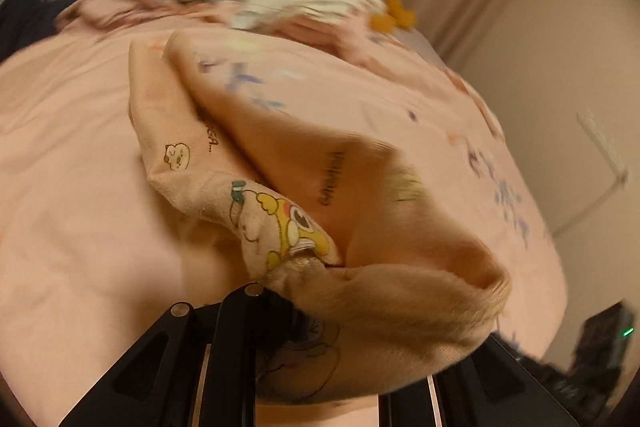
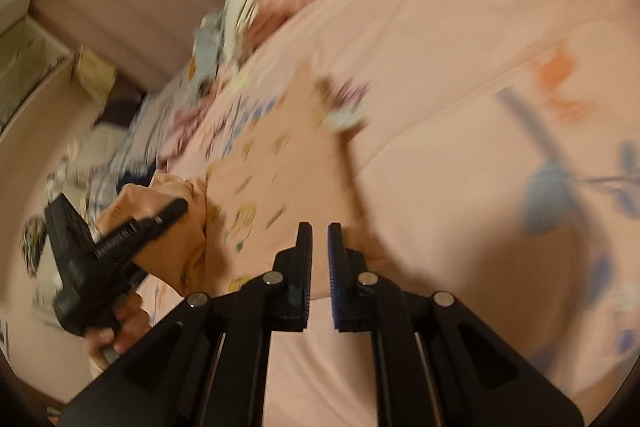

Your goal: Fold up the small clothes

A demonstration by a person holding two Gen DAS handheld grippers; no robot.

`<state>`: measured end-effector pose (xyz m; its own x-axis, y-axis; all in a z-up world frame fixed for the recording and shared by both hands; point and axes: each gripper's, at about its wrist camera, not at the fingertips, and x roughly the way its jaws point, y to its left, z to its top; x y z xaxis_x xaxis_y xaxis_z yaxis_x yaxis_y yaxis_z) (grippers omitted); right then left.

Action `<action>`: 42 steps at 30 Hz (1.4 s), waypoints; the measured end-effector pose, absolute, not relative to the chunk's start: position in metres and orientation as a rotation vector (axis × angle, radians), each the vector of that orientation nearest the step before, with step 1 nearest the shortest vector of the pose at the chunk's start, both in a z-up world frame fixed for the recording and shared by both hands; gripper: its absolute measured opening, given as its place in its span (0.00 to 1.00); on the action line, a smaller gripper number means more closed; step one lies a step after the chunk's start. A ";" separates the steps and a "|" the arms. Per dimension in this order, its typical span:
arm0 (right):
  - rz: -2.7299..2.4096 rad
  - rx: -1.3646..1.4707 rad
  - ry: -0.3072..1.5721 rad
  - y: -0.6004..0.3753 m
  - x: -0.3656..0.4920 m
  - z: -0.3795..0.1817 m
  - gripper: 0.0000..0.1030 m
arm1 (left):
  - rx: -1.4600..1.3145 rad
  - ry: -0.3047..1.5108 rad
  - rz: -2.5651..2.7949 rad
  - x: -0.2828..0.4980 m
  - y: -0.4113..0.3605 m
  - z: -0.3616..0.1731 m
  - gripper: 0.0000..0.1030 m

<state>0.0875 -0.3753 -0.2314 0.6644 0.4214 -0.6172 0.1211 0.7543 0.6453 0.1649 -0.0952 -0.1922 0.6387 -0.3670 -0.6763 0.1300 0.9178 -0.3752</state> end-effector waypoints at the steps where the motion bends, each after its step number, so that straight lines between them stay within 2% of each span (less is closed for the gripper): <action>1: 0.173 0.721 0.830 -0.382 0.086 -0.229 0.11 | -0.250 0.839 -0.311 0.165 -0.114 -0.194 0.13; 4: 0.107 0.754 0.790 -0.409 0.073 -0.226 0.11 | -0.115 0.905 -0.412 0.160 -0.158 -0.206 0.14; 5: 0.092 0.767 0.790 -0.415 0.071 -0.228 0.11 | -0.072 0.942 -0.428 0.157 -0.173 -0.213 0.15; 6: 0.069 0.800 0.797 -0.424 0.069 -0.231 0.11 | -0.010 0.952 -0.411 0.151 -0.184 -0.218 0.21; 9: 0.080 0.875 0.797 -0.436 0.067 -0.236 0.11 | 0.135 0.880 -0.412 0.130 -0.196 -0.213 0.22; 12: 0.121 0.892 0.785 -0.432 0.069 -0.233 0.12 | 0.066 0.928 -0.484 0.122 -0.176 -0.201 0.22; 14: 0.146 0.888 0.790 -0.427 0.076 -0.228 0.14 | -0.010 0.949 -0.490 0.114 -0.157 -0.194 0.29; 16: 0.194 0.883 0.807 -0.417 0.086 -0.225 0.25 | -0.080 0.950 -0.482 0.107 -0.140 -0.188 0.40; 17: 0.212 0.884 0.813 -0.416 0.090 -0.225 0.29 | -0.103 0.947 -0.466 0.102 -0.131 -0.187 0.40; 18: 0.238 0.889 0.825 -0.409 0.096 -0.223 0.37 | -0.109 0.945 -0.437 0.098 -0.123 -0.186 0.40; 19: 0.248 0.892 0.833 -0.406 0.099 -0.224 0.39 | -0.099 0.946 -0.410 0.095 -0.119 -0.185 0.40; 27: 0.395 0.771 0.826 -0.353 0.113 -0.201 0.39 | -0.135 0.915 -0.284 0.110 -0.090 -0.189 0.40; 31: 0.457 0.674 0.876 -0.322 0.127 -0.205 0.30 | -0.201 0.958 -0.343 0.126 -0.090 -0.196 0.40; 35: 0.322 0.523 0.965 -0.310 0.137 -0.228 0.19 | -0.097 1.028 -0.290 0.125 -0.100 -0.228 0.40; 37: 0.182 0.492 1.043 -0.321 0.138 -0.251 0.00 | -0.084 1.023 -0.302 0.112 -0.097 -0.240 0.40; 42: 0.204 0.578 1.038 -0.342 0.113 -0.266 0.00 | -0.170 1.029 -0.373 0.095 -0.076 -0.243 0.40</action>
